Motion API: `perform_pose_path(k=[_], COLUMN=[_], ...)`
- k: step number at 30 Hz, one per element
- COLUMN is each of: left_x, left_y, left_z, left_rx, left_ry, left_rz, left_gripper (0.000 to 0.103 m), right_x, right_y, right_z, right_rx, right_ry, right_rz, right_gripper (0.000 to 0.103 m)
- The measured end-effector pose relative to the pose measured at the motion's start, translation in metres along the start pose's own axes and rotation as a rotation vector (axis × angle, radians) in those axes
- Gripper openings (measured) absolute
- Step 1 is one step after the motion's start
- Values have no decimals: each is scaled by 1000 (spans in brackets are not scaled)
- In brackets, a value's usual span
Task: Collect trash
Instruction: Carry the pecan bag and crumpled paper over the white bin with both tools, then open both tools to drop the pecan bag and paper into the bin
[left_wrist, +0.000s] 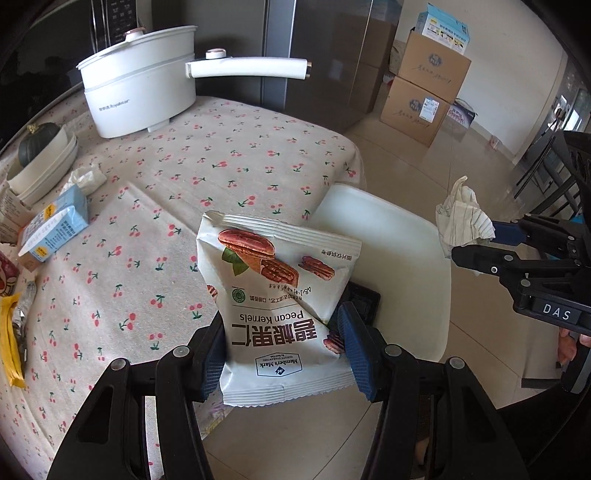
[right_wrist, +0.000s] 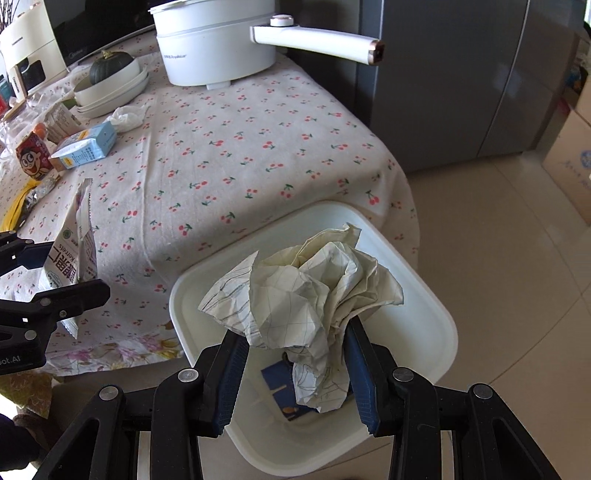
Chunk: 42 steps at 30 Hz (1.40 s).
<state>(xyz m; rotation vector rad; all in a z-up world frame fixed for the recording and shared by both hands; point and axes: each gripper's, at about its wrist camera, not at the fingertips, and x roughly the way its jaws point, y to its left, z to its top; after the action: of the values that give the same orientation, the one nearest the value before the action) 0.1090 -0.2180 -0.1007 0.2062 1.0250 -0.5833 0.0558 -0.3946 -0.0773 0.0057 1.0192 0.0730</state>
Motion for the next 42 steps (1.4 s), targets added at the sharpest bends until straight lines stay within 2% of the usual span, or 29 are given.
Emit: perform_pose_path(k=[6,8,10,11,19,26,28,29,30,42], left_x=[20,25,29,29,20,10,8,6,5,-12], left_y=[-15,-17,-17,-17,-12,6,11,13,15,47], left_z=[10,14,17,17,17,13,12,12,11,5], left_rx=[27,22,2,0,41,4,-2,-5,-9,-74], left_ry=[-47,-55,-48,-52,-57,-51,-51,-51,-51,-56], left_rz=[-60,-96,-78,-69,15,41,50,56,60,102], left_gripper=[61,69,89,90,91,91,91,91,91,91], right_x=[-3,-5,-7,-8,-7,-3,-2,-1,-1,2], right_y=[-25,-30,-34,-36,-42,-35,-33,-33,-33,-20], right_z=[-7,-8,-7,-7,-5,-2,-1,0,1,12], right_rx=[49,61,69,71,82,59,63,71,78,69], right_ry=[16,18,16,14,18,25,27,30,31,26], right_rz=[-23,-34,-39,-40,-52,-53,-53,-48,-41,-45], right_gripper=[46,46,46,46,46,46,59,76,87,89])
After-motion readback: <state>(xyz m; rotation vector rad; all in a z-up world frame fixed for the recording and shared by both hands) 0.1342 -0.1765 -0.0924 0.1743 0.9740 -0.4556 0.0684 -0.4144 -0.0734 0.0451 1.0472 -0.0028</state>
